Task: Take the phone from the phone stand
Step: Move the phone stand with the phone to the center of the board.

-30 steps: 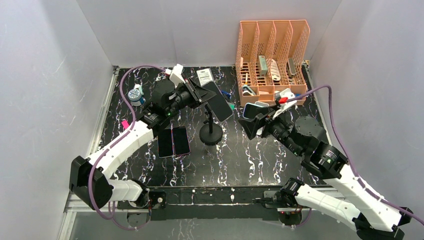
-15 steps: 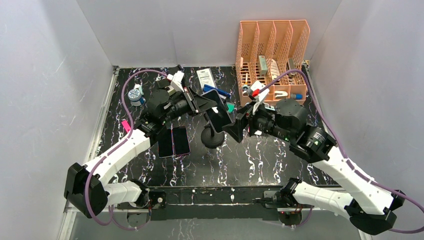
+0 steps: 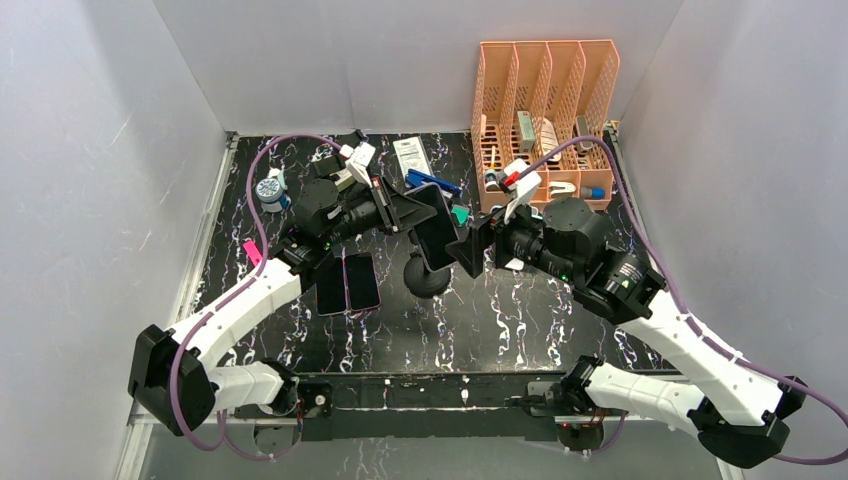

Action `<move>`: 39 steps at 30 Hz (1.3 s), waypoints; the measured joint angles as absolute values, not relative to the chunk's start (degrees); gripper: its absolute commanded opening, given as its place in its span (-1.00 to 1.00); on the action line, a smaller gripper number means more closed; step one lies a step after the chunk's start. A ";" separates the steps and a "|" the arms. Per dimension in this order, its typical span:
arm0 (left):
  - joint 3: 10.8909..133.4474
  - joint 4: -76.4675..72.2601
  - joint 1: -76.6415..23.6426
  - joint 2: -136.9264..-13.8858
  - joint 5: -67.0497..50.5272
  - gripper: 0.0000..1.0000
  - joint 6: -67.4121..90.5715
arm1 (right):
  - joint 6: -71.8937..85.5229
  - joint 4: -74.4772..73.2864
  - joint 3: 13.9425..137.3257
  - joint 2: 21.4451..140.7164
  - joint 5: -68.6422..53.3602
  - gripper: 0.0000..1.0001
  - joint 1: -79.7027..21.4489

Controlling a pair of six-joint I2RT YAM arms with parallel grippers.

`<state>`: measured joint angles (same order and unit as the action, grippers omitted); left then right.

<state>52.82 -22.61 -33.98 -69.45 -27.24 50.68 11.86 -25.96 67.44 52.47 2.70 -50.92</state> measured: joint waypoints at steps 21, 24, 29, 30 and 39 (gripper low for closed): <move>49.43 -29.95 -33.98 -69.67 -28.21 -1.00 50.11 | 17.56 -16.78 57.41 45.17 3.38 0.97 -50.92; 49.41 -29.93 -33.98 -69.67 -27.90 -1.00 50.48 | 16.05 -19.90 60.62 48.69 6.35 0.97 -50.92; 48.97 -30.48 -33.98 -69.58 -27.46 -1.00 50.78 | 14.44 -22.61 63.11 54.13 5.89 0.97 -50.92; 48.71 -30.89 -33.98 -69.49 -27.38 -1.00 50.78 | 14.37 -23.46 63.11 54.52 5.67 0.97 -50.92; 47.24 -32.23 -33.98 -68.34 -26.37 -1.00 50.57 | 14.63 -26.59 64.51 58.52 2.90 0.97 -50.92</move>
<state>47.24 -32.23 -33.98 -68.34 -26.37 50.57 14.63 -26.59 64.51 58.52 2.90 -50.92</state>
